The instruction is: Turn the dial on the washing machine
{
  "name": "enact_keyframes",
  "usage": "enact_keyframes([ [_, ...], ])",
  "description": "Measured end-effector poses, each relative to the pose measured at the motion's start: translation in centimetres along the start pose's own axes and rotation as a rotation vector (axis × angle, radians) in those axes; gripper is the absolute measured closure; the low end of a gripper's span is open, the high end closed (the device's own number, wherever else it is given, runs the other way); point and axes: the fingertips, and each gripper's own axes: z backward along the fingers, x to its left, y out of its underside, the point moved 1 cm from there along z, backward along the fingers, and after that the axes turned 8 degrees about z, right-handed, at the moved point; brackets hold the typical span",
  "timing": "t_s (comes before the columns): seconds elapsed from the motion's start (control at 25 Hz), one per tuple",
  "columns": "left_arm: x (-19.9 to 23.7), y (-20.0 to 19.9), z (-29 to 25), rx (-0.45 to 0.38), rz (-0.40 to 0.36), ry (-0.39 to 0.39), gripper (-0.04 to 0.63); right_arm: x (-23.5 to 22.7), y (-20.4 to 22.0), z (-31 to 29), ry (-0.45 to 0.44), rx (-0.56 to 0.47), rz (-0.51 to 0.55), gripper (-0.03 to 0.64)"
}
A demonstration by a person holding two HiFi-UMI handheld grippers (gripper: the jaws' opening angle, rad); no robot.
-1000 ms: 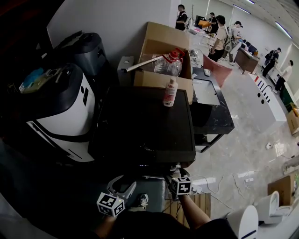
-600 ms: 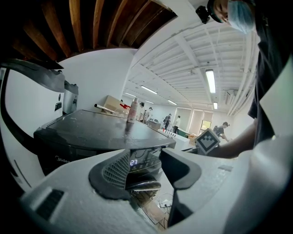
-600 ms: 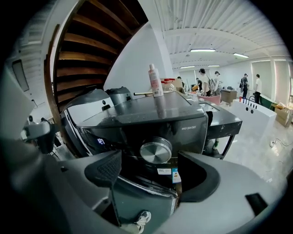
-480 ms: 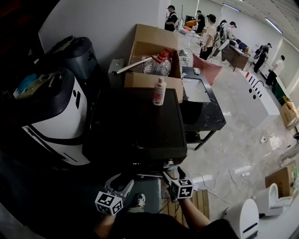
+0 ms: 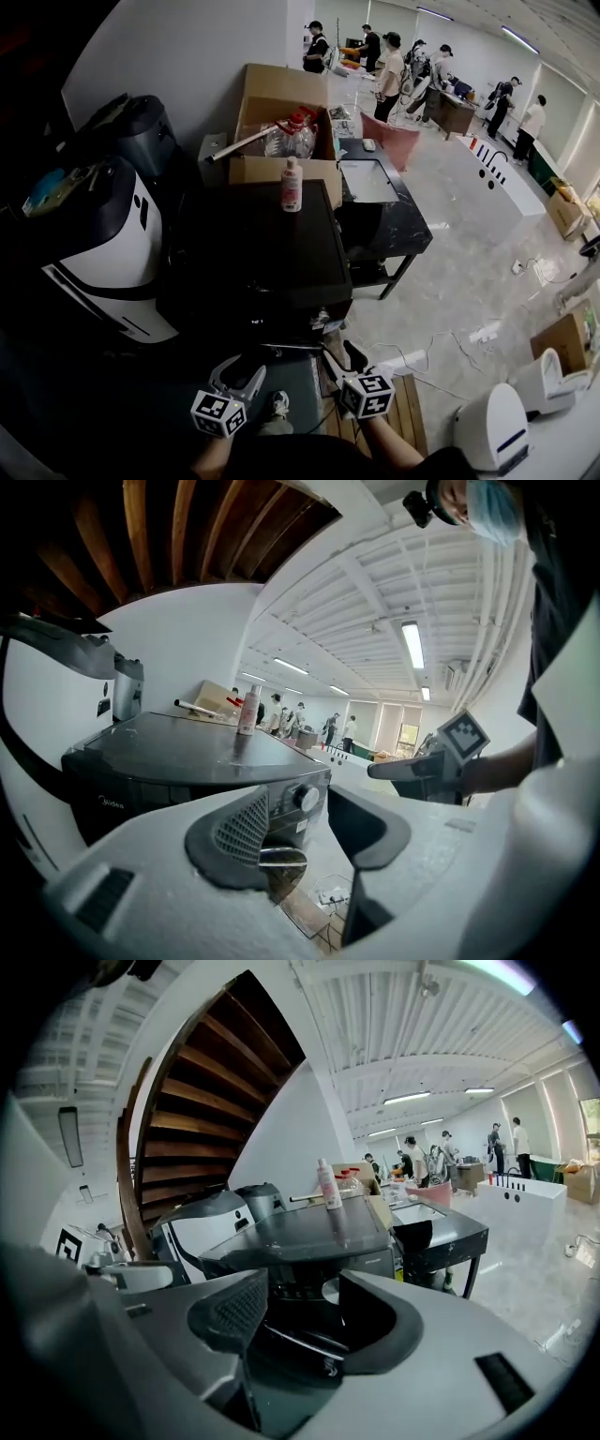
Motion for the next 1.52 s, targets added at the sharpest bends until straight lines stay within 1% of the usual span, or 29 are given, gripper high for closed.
enact_keyframes([
  [0.04,-0.5,0.3,0.3,0.003,-0.004,0.002,0.406,0.3,-0.1,0.9,-0.002,-0.014,0.006,0.392],
  [0.2,-2.8,1.7,1.4,0.020,-0.021,0.011,0.432,1.1,-0.2,3.9,-0.005,-0.058,0.053,0.505],
  [0.32,-4.5,2.7,2.1,0.034,-0.032,0.022,0.463,1.3,0.1,5.9,-0.008,-0.077,0.042,0.585],
  [0.4,-5.6,3.4,2.5,0.044,-0.037,0.026,0.477,1.5,0.2,7.3,-0.017,-0.086,0.029,0.615],
  [0.68,-9.1,5.1,3.5,0.054,-0.056,0.050,0.560,2.1,0.8,11.5,-0.053,-0.109,0.017,0.617],
  [0.8,-10.5,5.6,3.9,0.049,-0.063,0.061,0.581,2.4,1.1,13.0,-0.067,-0.114,0.021,0.617],
  [1.08,-13.3,7.0,4.4,0.070,-0.079,0.100,0.584,2.9,2.7,15.3,-0.078,-0.097,0.029,0.617],
  [1.32,-15.0,7.8,4.8,0.087,-0.102,0.120,0.584,2.3,4.0,16.9,-0.027,-0.092,0.039,0.617],
  [1.52,-15.5,8.3,5.4,0.101,-0.114,0.123,0.584,2.2,4.4,17.7,-0.020,-0.097,0.030,0.618],
])
